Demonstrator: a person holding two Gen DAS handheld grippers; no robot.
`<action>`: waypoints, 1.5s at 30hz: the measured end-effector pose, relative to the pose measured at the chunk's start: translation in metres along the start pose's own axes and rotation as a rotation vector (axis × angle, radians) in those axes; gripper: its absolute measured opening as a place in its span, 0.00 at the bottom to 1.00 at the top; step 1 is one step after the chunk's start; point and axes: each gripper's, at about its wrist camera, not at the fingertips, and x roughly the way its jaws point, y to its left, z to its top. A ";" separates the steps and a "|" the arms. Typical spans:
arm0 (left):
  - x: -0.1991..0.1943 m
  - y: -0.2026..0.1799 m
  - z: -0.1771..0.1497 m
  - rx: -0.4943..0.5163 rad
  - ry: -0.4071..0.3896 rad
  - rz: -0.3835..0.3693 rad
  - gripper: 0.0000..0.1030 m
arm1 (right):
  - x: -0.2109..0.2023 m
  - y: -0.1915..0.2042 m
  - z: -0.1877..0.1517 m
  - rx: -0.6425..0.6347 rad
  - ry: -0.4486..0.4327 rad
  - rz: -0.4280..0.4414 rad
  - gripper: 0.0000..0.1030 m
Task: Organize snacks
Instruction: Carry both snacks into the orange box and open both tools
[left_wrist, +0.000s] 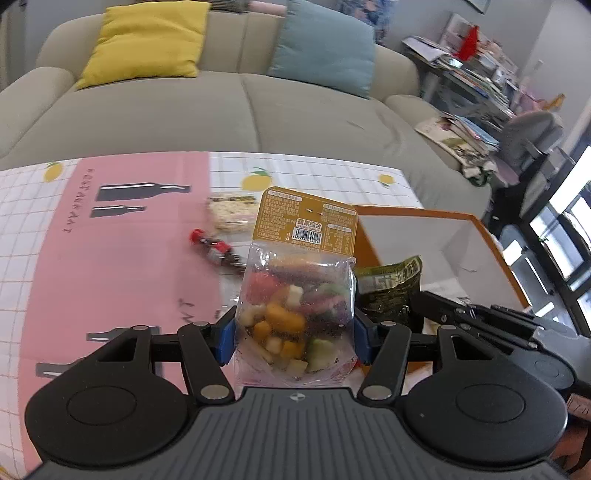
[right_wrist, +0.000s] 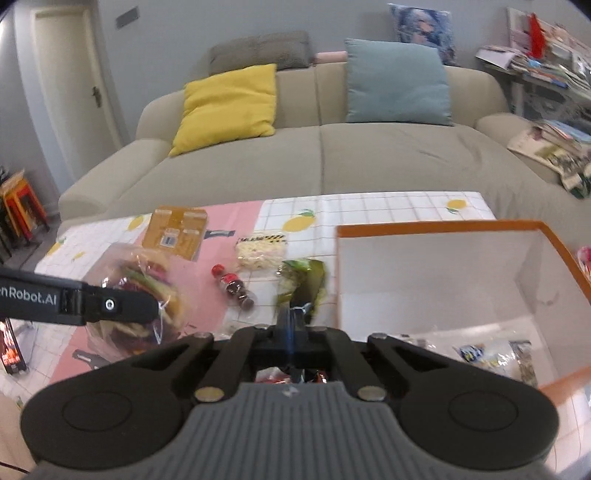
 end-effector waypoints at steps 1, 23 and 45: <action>0.001 -0.004 0.000 0.007 0.005 0.001 0.66 | -0.004 -0.005 0.001 0.008 -0.008 0.004 0.00; 0.041 -0.106 0.044 0.248 0.064 -0.093 0.66 | -0.038 -0.085 0.045 0.029 -0.058 -0.076 0.00; 0.176 -0.162 0.061 0.602 0.336 0.003 0.66 | 0.066 -0.184 0.057 0.281 0.188 -0.023 0.00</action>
